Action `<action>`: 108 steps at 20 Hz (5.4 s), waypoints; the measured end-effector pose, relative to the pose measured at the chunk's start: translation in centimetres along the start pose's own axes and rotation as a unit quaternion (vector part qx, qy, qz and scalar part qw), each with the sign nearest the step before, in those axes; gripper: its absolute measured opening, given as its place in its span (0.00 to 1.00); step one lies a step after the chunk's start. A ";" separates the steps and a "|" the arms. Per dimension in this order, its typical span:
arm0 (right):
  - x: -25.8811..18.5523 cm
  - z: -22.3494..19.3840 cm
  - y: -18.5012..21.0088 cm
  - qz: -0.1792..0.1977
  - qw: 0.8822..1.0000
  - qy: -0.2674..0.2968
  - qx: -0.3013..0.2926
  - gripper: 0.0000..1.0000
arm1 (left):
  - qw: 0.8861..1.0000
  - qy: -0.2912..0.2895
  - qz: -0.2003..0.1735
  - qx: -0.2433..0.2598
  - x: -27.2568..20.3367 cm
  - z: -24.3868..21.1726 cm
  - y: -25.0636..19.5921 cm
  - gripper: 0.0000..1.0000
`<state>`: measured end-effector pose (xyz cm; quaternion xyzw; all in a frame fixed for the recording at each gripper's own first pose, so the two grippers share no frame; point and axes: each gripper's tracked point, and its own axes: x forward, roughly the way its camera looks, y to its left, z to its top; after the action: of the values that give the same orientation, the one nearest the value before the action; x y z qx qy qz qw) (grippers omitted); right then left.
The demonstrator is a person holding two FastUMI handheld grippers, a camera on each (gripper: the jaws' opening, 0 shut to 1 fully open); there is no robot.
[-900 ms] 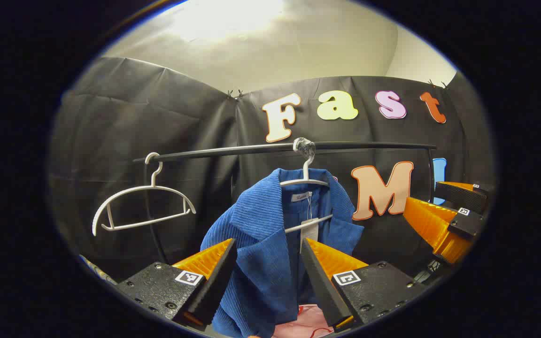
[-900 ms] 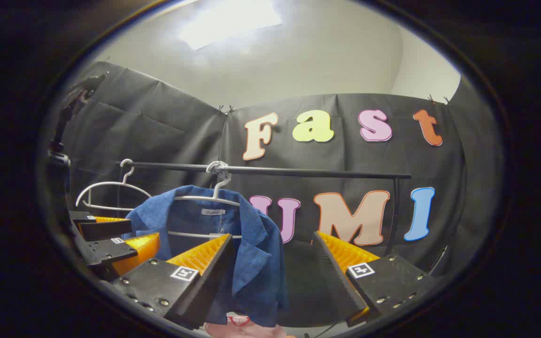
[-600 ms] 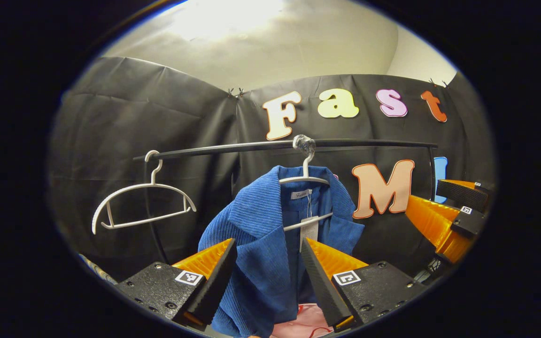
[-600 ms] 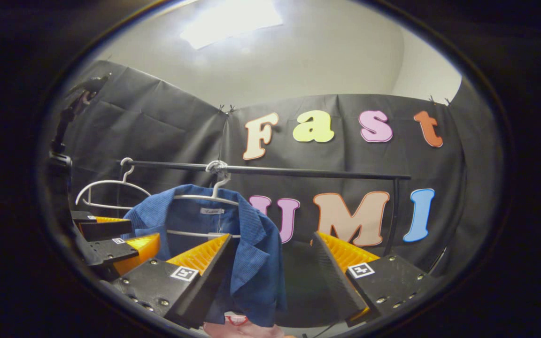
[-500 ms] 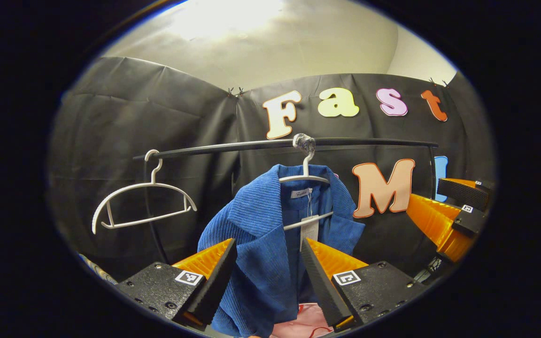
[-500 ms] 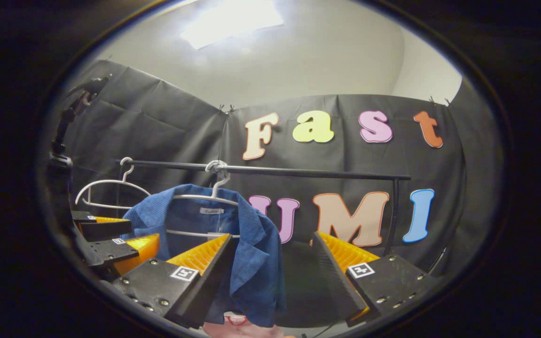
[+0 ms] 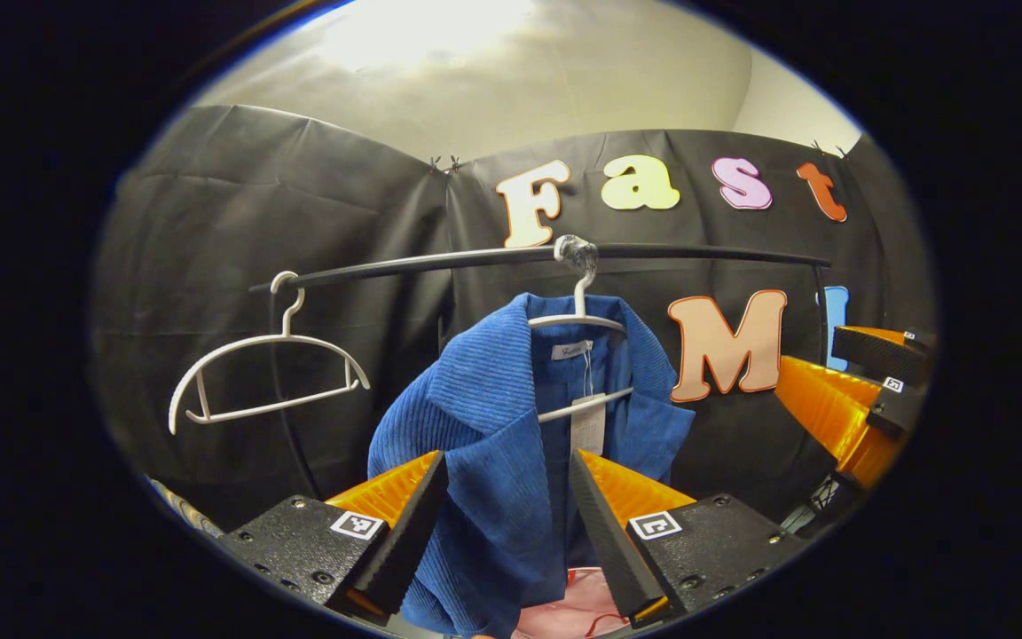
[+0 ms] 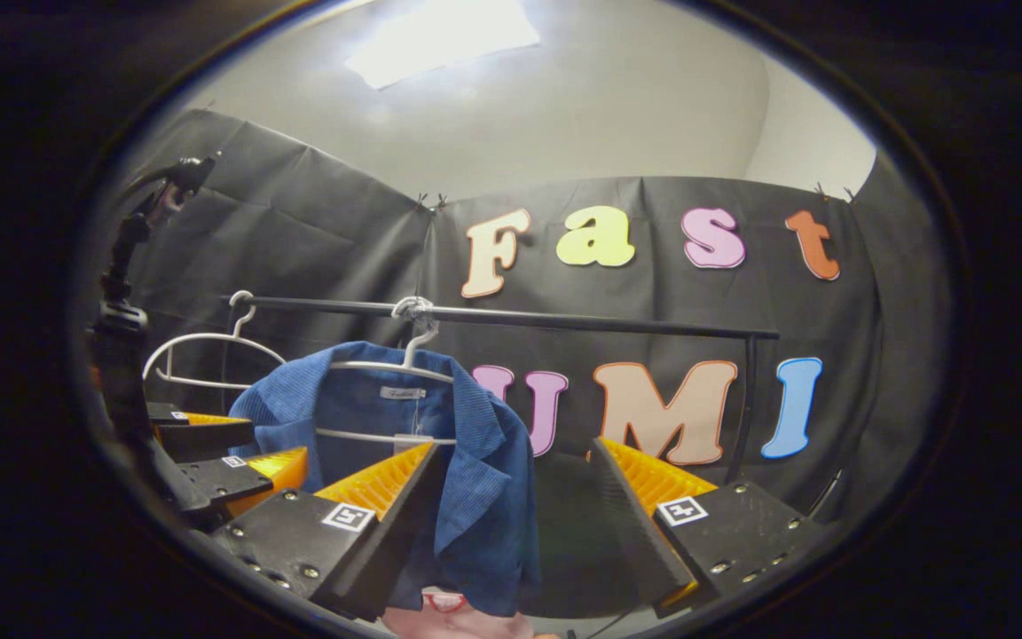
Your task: Grasp the clothes on the hanger with both hands and then place them into the laundry hamper below.
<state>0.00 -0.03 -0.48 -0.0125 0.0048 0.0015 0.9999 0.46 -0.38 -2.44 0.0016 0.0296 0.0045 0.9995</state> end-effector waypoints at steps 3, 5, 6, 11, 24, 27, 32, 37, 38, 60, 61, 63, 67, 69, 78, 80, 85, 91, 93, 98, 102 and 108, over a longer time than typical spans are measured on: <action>-0.2 0.1 -0.1 -0.003 1.000 0.002 -0.003 1.00 | 1.000 0.012 0.000 0.000 0.5 -1.2 -0.5 0.82; -0.3 0.0 -0.2 -0.005 1.000 0.004 -0.006 1.00 | 1.000 0.021 0.000 0.001 0.9 -2.3 -0.8 0.82; -0.3 0.0 -0.3 -0.007 1.000 0.005 -0.009 1.00 | 1.000 0.024 0.003 0.003 1.1 -2.7 -1.0 0.82; -0.3 0.0 -0.4 -0.007 1.000 0.013 -0.015 1.00 | 0.999 0.040 0.028 0.012 2.7 -5.0 -1.0 0.82; 2.8 -0.9 -0.1 0.015 1.000 0.014 -0.013 1.00 | 0.997 0.040 0.063 0.001 5.4 -6.3 2.5 0.31; 3.0 -1.6 0.8 0.020 1.000 0.018 -0.010 1.00 | 0.997 0.041 0.064 0.002 5.6 -6.2 3.1 0.05; 4.5 -3.5 2.4 0.025 0.999 0.036 -0.006 1.00 | 0.999 0.044 0.018 0.018 5.1 -6.0 2.3 0.02; 7.6 -5.3 4.6 0.031 0.998 0.047 0.016 1.00 | 0.999 0.033 -0.016 0.022 4.2 -5.2 2.7 0.00; 8.4 -5.5 4.9 0.031 0.998 0.049 0.020 1.00 | 0.999 0.030 -0.020 0.019 4.3 -4.9 2.8 0.01; 17.5 -15.0 6.6 0.021 0.990 0.132 0.034 0.39 | 1.000 -0.012 -0.007 -0.008 1.5 0.3 5.6 0.00; 17.6 -15.0 6.1 0.013 0.991 0.133 0.032 0.28 | 1.000 -0.017 -0.003 -0.011 1.3 0.7 6.0 0.00; 17.6 -15.3 5.5 0.000 0.989 0.146 0.031 0.08 | 1.000 -0.024 0.002 -0.015 0.7 1.6 6.6 0.01; 17.7 -13.9 2.8 -0.040 0.990 0.133 0.038 0.08 | 0.998 -0.039 -0.009 -0.040 0.0 3.7 7.7 0.00; 18.2 -13.4 1.6 -0.053 0.990 0.124 0.035 0.09 | 0.998 -0.042 -0.014 -0.054 -0.3 4.4 8.3 0.00; 19.8 -10.4 -2.4 -0.092 0.991 0.083 0.056 0.09 | 0.998 -0.052 0.004 -0.044 -0.5 6.9 11.5 0.00; 20.2 -10.1 -2.5 -0.093 0.991 0.078 0.053 0.09 | 0.998 -0.059 0.015 -0.032 -0.2 7.4 12.7 0.00; 21.3 -9.6 -2.8 -0.091 0.992 0.073 0.056 0.08 | 0.997 -0.057 0.042 -0.014 1.7 6.5 15.3 0.00; 22.3 -9.9 -3.0 -0.086 0.993 0.070 0.047 0.09 | 0.998 -0.037 0.041 -0.024 3.8 4.0 16.0 0.00; 22.9 -10.0 -3.2 -0.088 0.993 0.070 0.045 0.08 | 0.998 -0.039 0.038 -0.025 4.1 3.7 16.1 0.01; 24.6 -10.2 -3.9 -0.097 0.993 0.063 0.026 0.08 | 0.998 -0.045 0.027 -0.037 5.1 2.7 16.2 0.01; 25.5 -11.6 -4.3 -0.102 0.992 0.075 0.024 0.08 | 0.997 -0.043 0.021 -0.069 5.9 1.4 16.0 0.00; 26.3 -12.7 -4.5 -0.098 0.992 0.081 0.011 0.09 | 0.995 -0.034 0.014 -0.088 6.3 -0.3 15.6 0.01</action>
<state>26.21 -4.74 -13.36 -0.0023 0.0841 -0.0972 0.9917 6.60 15.32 -3.10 -0.0856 -0.0049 0.0212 0.9961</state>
